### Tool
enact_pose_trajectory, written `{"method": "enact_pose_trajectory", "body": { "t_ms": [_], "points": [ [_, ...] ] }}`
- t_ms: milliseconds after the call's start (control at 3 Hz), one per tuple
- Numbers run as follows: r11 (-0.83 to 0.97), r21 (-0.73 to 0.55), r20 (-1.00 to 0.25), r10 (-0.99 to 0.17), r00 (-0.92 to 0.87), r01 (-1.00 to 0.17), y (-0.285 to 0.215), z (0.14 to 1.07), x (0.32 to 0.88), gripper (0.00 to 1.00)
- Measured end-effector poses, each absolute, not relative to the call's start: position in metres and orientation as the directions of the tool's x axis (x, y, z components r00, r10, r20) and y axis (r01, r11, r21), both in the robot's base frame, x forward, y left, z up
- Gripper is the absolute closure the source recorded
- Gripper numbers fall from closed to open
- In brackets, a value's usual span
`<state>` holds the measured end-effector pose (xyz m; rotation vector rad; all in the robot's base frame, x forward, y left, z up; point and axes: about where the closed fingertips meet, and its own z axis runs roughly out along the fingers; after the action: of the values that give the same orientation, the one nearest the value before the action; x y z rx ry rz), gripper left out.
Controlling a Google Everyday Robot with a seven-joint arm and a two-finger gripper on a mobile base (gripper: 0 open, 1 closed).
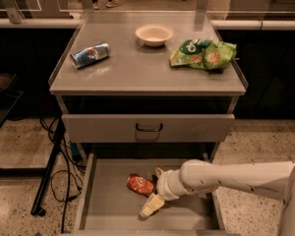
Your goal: Pick coke can from middle drawer and place on counter
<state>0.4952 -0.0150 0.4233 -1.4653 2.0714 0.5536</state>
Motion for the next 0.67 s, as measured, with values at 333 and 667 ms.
{"method": "enact_pose_trajectory", "body": {
  "t_ms": [333, 667],
  "points": [
    [0.346, 0.047, -0.633, -0.715, -0.296, -0.937, -0.009, 0.397, 0.515, 0.0],
    [0.37, 0.063, -0.628, -0.707, -0.325, -0.927, -0.005, 0.372, 0.534, 0.0]
  ]
}}
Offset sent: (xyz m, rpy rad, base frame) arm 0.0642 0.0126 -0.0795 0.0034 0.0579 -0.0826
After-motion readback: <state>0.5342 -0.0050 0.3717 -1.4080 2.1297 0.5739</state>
